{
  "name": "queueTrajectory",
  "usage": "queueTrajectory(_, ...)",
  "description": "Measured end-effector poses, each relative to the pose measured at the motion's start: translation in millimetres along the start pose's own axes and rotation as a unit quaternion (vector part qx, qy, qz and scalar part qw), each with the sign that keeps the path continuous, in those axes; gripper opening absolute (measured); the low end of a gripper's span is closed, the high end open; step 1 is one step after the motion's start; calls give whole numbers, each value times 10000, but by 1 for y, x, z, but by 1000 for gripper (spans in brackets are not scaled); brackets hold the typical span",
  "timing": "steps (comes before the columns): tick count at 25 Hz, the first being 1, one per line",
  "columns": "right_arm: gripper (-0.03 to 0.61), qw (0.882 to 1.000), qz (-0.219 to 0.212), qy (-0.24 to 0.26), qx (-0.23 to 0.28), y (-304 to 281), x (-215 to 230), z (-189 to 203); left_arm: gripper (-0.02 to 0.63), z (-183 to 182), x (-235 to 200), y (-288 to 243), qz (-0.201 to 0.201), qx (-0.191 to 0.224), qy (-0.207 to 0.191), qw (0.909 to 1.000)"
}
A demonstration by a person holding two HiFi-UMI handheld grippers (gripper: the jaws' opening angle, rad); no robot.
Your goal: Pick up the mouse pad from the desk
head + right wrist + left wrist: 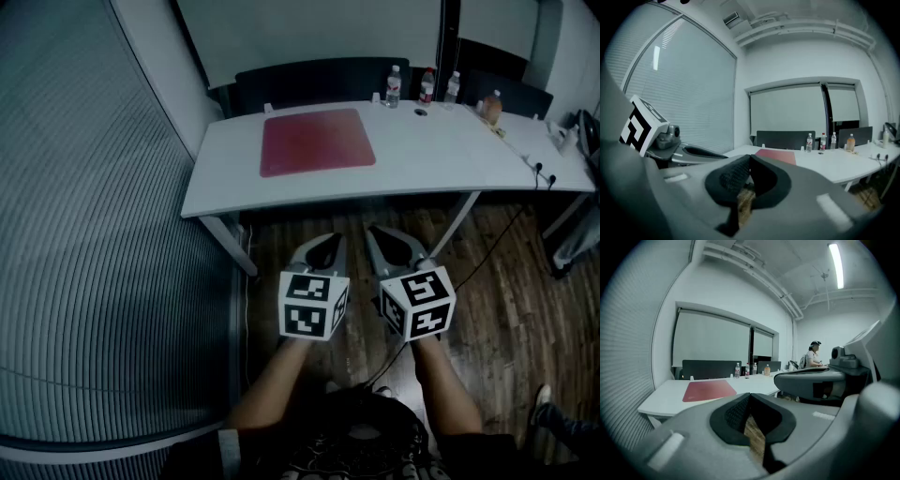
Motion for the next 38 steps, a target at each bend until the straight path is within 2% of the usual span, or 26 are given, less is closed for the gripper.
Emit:
queueTrajectory(15, 2, 9999, 125, -79, -54, -20, -25, -6, 6, 4, -29, 7, 226, 5, -1, 9997)
queueTrajectory(24, 2, 10000, 59, -27, -31, -42, -26, -18, 6, -2, -49, -1, 171, 34, 34, 9998)
queueTrajectory(31, 2, 10000, -67, 7, 41, -68, -9, -31, 5, -18, -65, -24, 62, 41, 51, 10000)
queueTrajectory(38, 2, 9998, -183, -39, 56, -106, 27, -34, 6, -37, -80, -69, -49, -6, 30, 10000)
Point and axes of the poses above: the fingertips, and each gripper's own axes: y backward along the fingers, x to its right, z out of its underside, the point moved 6 cm from there along y, backward along the fingers, and after that the axes turned 14 degrees about -x, right-handed, at the moved point
